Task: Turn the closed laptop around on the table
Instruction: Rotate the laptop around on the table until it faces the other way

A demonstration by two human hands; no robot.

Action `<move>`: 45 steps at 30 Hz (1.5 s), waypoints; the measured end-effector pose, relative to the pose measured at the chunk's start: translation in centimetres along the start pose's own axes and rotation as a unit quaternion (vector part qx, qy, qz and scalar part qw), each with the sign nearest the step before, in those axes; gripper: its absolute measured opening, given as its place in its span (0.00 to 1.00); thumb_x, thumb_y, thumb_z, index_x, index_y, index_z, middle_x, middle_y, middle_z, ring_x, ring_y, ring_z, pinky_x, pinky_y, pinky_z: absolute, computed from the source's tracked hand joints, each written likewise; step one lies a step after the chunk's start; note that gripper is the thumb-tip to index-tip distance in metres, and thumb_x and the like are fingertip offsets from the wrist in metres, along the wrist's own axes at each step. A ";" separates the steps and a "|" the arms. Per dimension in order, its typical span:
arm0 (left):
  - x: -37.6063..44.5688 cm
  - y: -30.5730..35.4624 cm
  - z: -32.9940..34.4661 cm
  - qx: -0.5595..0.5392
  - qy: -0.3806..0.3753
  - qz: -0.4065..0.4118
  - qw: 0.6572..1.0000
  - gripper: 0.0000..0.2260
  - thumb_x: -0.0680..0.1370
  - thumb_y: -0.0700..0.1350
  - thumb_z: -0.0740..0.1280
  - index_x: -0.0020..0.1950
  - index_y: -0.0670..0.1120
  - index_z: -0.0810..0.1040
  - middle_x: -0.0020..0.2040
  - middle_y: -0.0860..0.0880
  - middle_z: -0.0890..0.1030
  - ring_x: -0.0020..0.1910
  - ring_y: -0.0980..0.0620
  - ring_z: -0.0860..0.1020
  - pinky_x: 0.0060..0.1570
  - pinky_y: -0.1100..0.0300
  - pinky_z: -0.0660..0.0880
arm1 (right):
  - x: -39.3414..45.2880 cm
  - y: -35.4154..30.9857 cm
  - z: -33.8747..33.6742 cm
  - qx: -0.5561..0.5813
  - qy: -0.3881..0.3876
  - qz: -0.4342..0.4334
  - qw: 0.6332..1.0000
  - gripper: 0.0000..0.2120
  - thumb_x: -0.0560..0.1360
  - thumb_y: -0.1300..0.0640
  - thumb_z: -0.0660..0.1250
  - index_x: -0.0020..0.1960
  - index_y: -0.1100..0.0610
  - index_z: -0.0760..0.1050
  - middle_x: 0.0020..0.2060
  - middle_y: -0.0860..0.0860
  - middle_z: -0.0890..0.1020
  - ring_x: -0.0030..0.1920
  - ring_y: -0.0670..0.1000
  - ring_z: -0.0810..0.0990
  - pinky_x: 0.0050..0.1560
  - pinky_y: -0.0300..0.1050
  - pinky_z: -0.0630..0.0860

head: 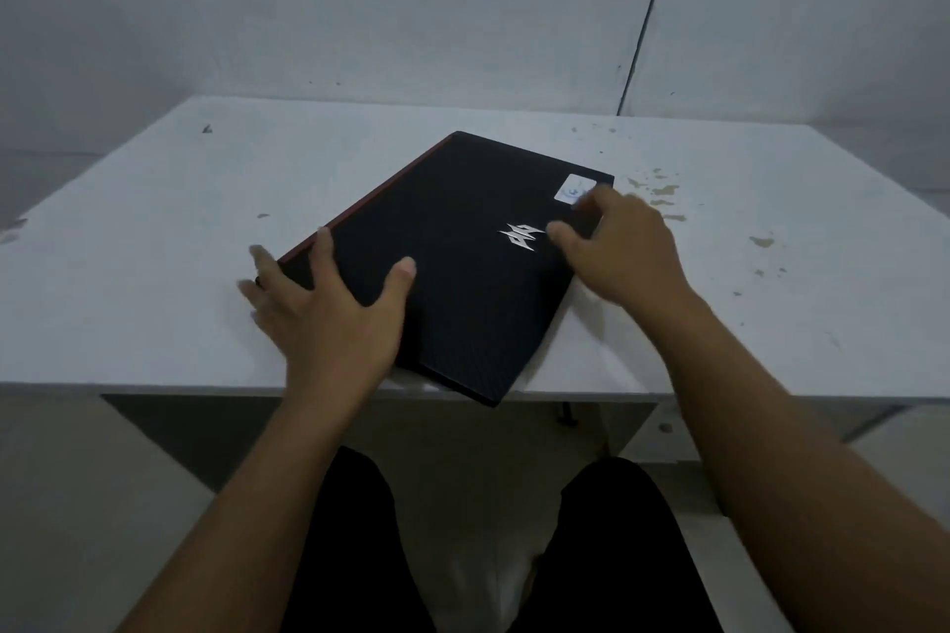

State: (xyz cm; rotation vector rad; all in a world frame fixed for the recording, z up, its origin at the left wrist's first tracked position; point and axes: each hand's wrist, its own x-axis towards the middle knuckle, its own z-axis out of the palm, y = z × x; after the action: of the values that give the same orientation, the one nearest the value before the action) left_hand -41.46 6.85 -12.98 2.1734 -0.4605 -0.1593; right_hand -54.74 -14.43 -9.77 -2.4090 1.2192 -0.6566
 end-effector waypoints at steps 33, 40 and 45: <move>3.9 0.6 0.8 0.079 -0.049 0.060 0.994 0.37 0.63 0.79 0.68 0.69 0.65 0.77 0.82 0.52 0.59 0.83 0.38 0.41 0.79 0.37 0.46 | 5.8 4.1 3.3 -0.105 -0.066 0.137 0.983 0.47 0.67 0.18 0.49 0.81 0.40 0.56 0.80 0.60 0.55 0.79 0.60 0.48 0.73 0.68 0.49; -2.2 2.8 2.2 0.208 -0.137 0.057 0.967 0.67 0.52 0.89 0.56 0.85 0.59 0.46 0.85 0.47 0.35 0.80 0.41 0.28 0.78 0.33 0.44 | 8.0 4.2 2.0 -0.145 -0.084 0.077 0.983 0.48 0.65 0.17 0.52 0.71 0.49 0.65 0.72 0.60 0.65 0.72 0.65 0.64 0.70 0.68 0.55; -2.1 2.2 2.8 0.246 -0.109 0.086 0.959 0.66 0.53 0.89 0.54 0.85 0.58 0.47 0.86 0.46 0.40 0.82 0.42 0.34 0.77 0.32 0.46 | 7.8 4.7 2.2 -0.161 -0.104 0.046 0.980 0.43 0.68 0.18 0.47 0.78 0.36 0.58 0.76 0.58 0.62 0.76 0.62 0.60 0.71 0.66 0.52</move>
State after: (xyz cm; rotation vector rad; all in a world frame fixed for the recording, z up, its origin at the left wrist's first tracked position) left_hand -44.72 4.37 -13.00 2.5962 -0.8900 -0.2071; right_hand -52.54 -23.20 -12.10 -2.5768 1.4258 -0.1824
